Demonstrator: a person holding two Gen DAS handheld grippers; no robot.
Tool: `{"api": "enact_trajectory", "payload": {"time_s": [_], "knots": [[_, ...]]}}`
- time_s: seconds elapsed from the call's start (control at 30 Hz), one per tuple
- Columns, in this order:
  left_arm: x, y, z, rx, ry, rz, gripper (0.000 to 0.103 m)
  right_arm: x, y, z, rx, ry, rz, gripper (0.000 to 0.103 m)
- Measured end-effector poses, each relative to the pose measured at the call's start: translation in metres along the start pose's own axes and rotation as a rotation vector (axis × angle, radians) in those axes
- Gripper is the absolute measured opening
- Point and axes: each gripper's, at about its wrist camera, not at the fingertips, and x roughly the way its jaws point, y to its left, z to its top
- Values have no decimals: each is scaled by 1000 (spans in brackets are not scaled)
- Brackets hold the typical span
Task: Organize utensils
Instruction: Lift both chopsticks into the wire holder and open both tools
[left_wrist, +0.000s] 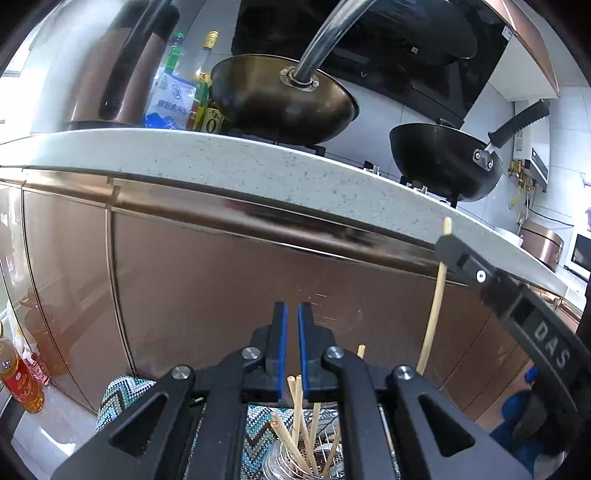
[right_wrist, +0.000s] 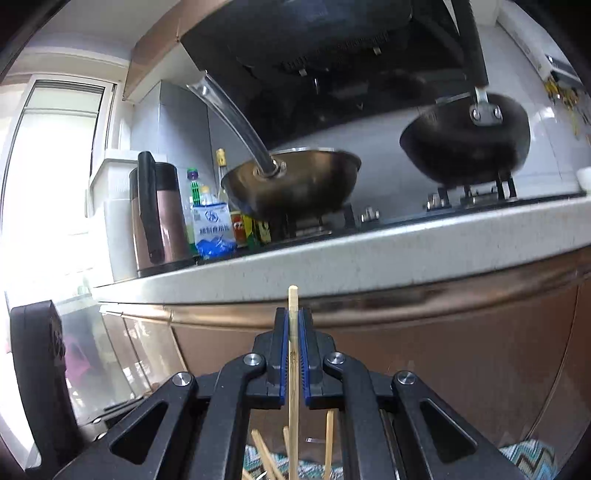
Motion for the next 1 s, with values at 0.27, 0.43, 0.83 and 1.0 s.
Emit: {"api": "enact_trajectory", "payload": {"time_s": [0.27,0.43,0.83,1.0], "knots": [[-3,1,-1,9,-5,10,6,15,0,-28,-18,33,-29,6],[-8,4,1,11,0,30,7,10,-4,-43,-15,61,-53,20],[-60,0,7,46,-16,77,44,-42,11,-24,-43,69,-110,41],[-99,-5,8,80,-33,114,52,-76,23,-18,-70,103,-153,54]]}}
